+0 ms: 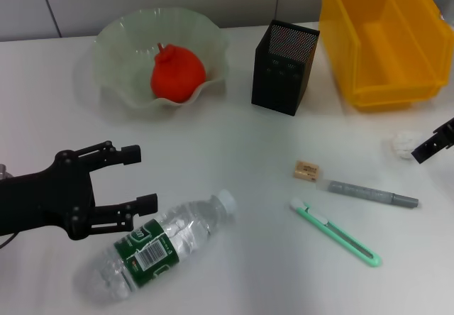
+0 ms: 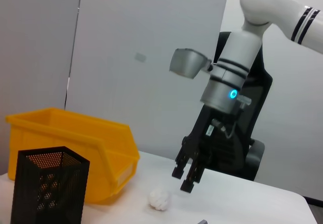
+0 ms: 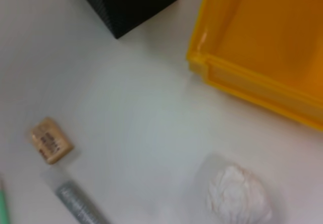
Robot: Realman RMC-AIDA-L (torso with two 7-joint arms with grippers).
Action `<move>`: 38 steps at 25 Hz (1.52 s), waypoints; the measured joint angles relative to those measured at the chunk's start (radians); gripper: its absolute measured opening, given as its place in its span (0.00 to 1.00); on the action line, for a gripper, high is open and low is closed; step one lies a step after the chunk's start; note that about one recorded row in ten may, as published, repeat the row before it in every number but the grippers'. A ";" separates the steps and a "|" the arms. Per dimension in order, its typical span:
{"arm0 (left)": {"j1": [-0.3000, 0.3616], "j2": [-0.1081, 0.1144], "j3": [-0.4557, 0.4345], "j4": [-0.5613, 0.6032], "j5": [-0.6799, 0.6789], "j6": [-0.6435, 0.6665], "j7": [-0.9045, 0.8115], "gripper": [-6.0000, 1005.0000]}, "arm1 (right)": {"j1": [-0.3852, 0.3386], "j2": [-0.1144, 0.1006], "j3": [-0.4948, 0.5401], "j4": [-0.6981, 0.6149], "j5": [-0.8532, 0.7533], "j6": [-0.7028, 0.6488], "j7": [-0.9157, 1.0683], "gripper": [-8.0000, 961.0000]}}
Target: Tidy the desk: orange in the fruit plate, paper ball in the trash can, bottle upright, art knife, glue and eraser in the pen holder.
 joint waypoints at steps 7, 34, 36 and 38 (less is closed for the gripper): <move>0.000 -0.004 0.003 0.000 0.000 -0.004 0.001 0.85 | 0.008 -0.010 0.004 0.102 -0.001 0.116 0.006 0.71; -0.002 -0.015 0.000 0.000 0.000 -0.033 0.013 0.85 | 0.047 -0.008 -0.003 0.264 0.000 0.269 -0.021 0.60; -0.001 -0.016 0.000 0.000 0.000 -0.036 0.013 0.85 | 0.047 -0.004 -0.002 0.231 0.009 0.225 -0.032 0.56; -0.001 -0.016 0.000 0.000 0.000 -0.040 0.013 0.85 | 0.044 0.000 -0.003 0.203 0.012 0.196 -0.034 0.51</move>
